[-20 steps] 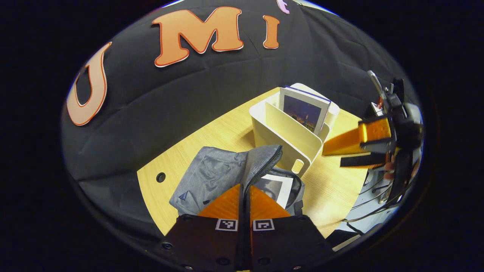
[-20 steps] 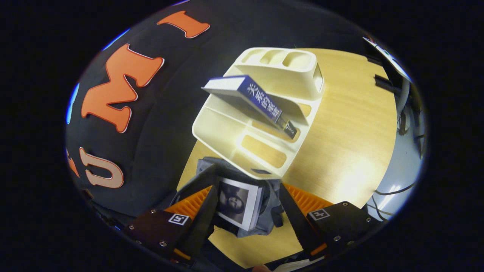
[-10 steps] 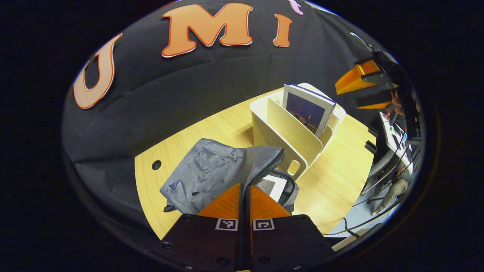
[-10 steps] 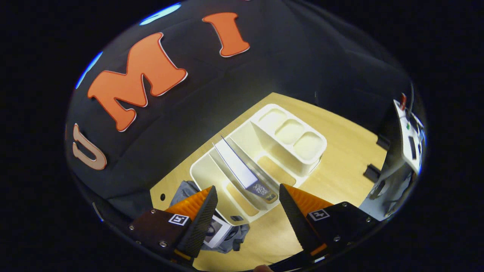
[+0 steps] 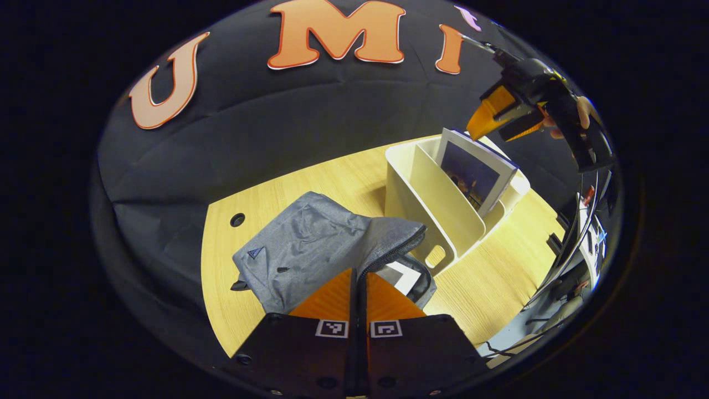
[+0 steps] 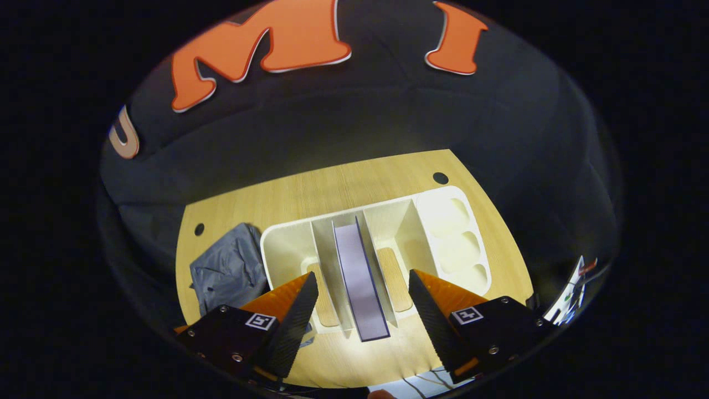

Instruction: Open the schoolbag, grab two books from the bookshelf and put them into the schoolbag.

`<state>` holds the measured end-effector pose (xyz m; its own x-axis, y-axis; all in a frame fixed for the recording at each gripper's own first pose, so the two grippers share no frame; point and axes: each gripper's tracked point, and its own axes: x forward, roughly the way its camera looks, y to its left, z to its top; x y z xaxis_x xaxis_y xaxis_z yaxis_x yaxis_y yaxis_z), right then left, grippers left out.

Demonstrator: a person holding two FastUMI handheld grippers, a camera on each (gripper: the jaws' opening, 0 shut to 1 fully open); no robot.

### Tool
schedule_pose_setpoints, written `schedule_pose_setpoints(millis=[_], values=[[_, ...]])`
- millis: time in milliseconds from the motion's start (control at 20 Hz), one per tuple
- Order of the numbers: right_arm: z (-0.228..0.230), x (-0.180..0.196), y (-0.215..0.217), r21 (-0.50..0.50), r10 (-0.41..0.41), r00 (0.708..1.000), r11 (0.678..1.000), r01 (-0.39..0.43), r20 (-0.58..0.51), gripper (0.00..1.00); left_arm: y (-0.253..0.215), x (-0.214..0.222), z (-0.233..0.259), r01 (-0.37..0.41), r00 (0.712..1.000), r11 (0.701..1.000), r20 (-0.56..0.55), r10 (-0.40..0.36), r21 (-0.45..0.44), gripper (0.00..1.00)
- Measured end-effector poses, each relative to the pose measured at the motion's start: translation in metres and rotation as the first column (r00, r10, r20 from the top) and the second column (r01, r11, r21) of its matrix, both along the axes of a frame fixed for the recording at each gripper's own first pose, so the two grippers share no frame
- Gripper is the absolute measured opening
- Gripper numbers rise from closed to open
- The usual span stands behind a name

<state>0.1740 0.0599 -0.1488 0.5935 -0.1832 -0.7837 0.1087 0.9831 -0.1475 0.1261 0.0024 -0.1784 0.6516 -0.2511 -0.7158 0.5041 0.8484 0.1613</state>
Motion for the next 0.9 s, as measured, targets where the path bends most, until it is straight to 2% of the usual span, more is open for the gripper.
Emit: schedule_pose_setpoints(millis=[200, 350, 450, 550, 600, 700, 800, 900], values=[[-0.031, 0.011, -0.007, -0.04, 0.031, 0.995, 0.999, -0.035, -0.091, 0.99, 0.003, 0.001, 0.0, -0.046, 0.999, 0.999, 0.005, 0.046, 0.003, 0.01], [-0.04, 0.016, -0.003, -0.011, 0.044, 0.991, 0.999, -0.046, -0.123, 0.95, 0.004, 0.005, 0.003, -0.051, 0.998, 0.998, 0.025, 0.051, 0.029, 0.01], [-0.047, 0.017, -0.007, -0.008, 0.034, 0.989, 0.999, -0.036, -0.144, 0.85, 0.004, 0.008, 0.006, -0.056, 0.998, 0.998, 0.037, 0.055, 0.04, 0.01], [-0.053, 0.018, -0.014, -0.018, 0.022, 0.986, 1.0, -0.025, -0.163, 0.69, 0.004, 0.009, 0.007, -0.06, 0.997, 0.997, 0.043, 0.058, 0.049, 0.01], [-0.057, 0.02, -0.015, -0.008, 0.018, 0.986, 1.0, -0.02, -0.167, 0.56, 0.004, 0.009, 0.008, -0.061, 0.997, 0.997, 0.041, 0.059, 0.049, 0.01], [-0.057, 0.022, -0.007, 0.032, 0.022, 0.986, 0.999, -0.017, -0.165, 0.42, 0.003, 0.01, 0.006, -0.059, 0.998, 0.997, 0.041, 0.057, 0.053, 0.0], [-0.055, 0.022, -0.009, 0.026, 0.032, 0.987, 0.999, -0.028, -0.158, 0.36, 0.003, 0.012, 0.006, -0.055, 0.998, 0.997, 0.04, 0.053, 0.055, 0.01], [-0.051, 0.022, -0.008, 0.013, 0.043, 0.989, 0.999, -0.041, -0.142, 0.35, 0.002, 0.011, 0.005, -0.052, 0.998, 0.997, 0.032, 0.051, 0.05, 0.0]])
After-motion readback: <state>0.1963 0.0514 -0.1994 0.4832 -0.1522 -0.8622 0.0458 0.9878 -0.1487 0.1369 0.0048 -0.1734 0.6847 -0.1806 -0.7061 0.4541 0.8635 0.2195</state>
